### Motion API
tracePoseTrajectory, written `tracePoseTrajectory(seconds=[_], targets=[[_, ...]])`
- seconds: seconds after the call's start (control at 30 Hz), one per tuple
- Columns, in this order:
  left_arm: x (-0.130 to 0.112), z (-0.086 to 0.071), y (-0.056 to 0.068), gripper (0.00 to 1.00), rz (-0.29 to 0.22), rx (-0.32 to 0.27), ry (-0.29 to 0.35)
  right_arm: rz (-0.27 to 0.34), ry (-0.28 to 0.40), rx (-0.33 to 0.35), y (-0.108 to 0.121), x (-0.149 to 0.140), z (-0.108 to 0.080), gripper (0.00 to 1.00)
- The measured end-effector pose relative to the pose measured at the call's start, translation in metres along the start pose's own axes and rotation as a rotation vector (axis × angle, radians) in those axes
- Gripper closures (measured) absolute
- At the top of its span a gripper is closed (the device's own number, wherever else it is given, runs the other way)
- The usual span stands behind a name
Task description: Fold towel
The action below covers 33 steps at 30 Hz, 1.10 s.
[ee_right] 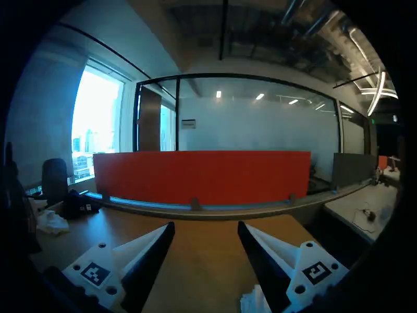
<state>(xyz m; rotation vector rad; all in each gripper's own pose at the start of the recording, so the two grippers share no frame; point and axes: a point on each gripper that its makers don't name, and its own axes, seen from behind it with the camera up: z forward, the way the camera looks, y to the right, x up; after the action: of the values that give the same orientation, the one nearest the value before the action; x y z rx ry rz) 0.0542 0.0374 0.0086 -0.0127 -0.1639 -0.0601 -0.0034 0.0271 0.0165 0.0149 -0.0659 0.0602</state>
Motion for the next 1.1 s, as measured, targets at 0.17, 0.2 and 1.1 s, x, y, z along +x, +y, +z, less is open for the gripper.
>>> tracePoseTrajectory(seconds=[0.17,0.2,1.1], targets=[[0.0,0.002,-0.006,0.03,-0.003,0.005,0.013,-0.005,-0.002,-0.002,-0.006,-0.001,0.0,0.07],[-0.001,0.003,-0.007,0.03,0.001,0.006,0.016,-0.006,-0.004,-0.002,-0.007,-0.001,0.0,0.07],[-0.079,0.023,-0.024,0.03,0.082,-0.003,0.103,-0.011,-0.008,-0.044,-0.008,-0.028,-0.008,0.07]])
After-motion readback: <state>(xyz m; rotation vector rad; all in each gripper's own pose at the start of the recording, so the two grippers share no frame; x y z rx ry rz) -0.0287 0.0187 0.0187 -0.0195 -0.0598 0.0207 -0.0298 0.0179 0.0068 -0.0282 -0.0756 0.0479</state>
